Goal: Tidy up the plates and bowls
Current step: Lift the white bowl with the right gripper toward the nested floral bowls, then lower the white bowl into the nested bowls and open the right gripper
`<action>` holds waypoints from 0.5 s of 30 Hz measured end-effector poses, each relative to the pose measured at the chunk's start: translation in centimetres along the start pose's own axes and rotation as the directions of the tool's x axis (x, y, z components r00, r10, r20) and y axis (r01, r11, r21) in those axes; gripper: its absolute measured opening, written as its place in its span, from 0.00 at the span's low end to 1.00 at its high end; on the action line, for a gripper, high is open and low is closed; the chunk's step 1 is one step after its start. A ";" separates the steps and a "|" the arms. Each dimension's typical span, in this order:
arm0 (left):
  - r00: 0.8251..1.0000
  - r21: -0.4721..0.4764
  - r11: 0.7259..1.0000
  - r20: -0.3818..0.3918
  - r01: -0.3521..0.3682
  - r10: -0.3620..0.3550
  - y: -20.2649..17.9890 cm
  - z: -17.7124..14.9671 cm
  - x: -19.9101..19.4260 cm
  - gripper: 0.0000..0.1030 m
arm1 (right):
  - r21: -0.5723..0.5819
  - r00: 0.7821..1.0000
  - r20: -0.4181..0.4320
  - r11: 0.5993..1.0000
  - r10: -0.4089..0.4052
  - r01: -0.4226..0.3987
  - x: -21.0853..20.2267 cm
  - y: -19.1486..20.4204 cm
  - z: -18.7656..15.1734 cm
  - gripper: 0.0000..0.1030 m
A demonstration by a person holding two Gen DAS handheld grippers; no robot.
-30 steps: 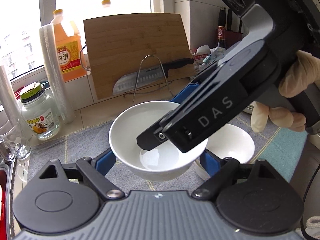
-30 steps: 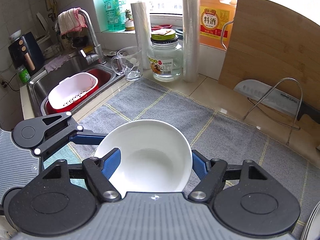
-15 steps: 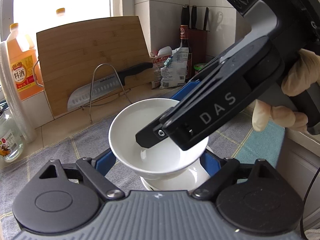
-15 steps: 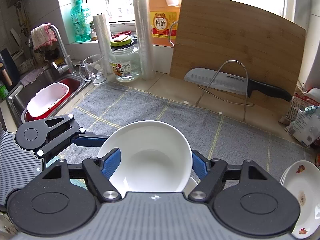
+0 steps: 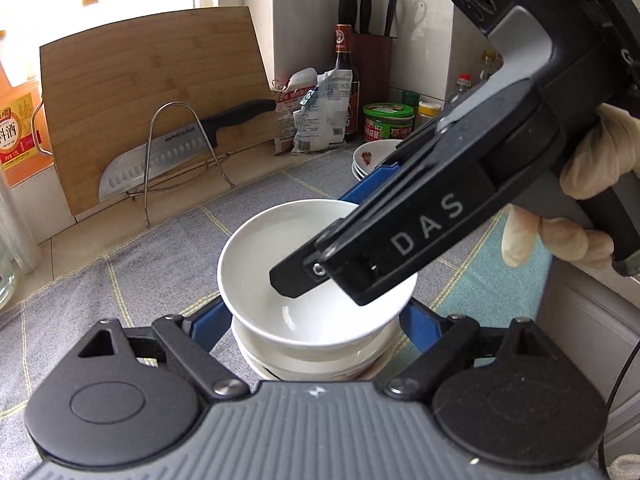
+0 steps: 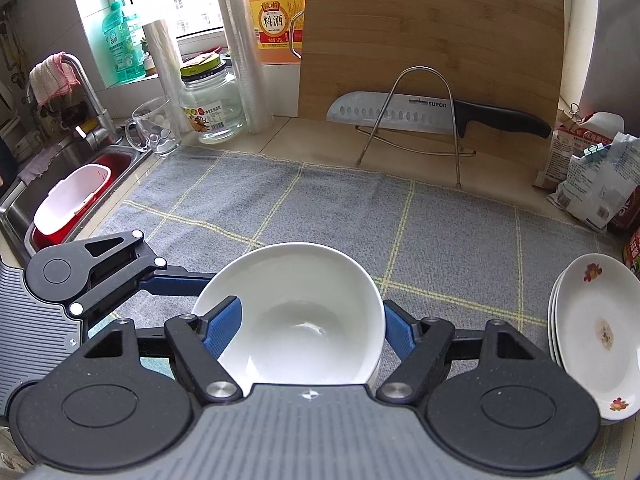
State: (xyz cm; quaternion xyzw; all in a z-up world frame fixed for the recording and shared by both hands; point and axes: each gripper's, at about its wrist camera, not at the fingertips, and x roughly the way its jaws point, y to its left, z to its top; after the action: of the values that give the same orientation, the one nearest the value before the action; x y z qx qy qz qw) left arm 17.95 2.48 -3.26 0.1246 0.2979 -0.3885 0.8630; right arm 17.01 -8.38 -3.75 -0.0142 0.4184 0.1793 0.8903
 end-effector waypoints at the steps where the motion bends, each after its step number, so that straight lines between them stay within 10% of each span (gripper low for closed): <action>1: 1.000 0.000 1.000 -0.002 0.000 0.000 0.0 0.0 0.1 0.87 | 0.001 1.000 0.000 1.000 0.002 -0.002 0.1 0.0 0.0 0.78; 15: 1.000 -0.005 1.000 -0.021 0.012 -0.012 0.4 -0.2 0.7 0.87 | 0.019 1.000 -0.019 1.000 0.009 -0.009 1.1 -0.5 -0.5 0.78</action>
State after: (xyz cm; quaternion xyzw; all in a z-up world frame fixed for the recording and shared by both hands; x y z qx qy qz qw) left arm 18.53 2.44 -3.82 0.1247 0.3086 -0.3915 0.8579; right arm 17.51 -8.60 -4.96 -0.0053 0.4285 0.1792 0.8856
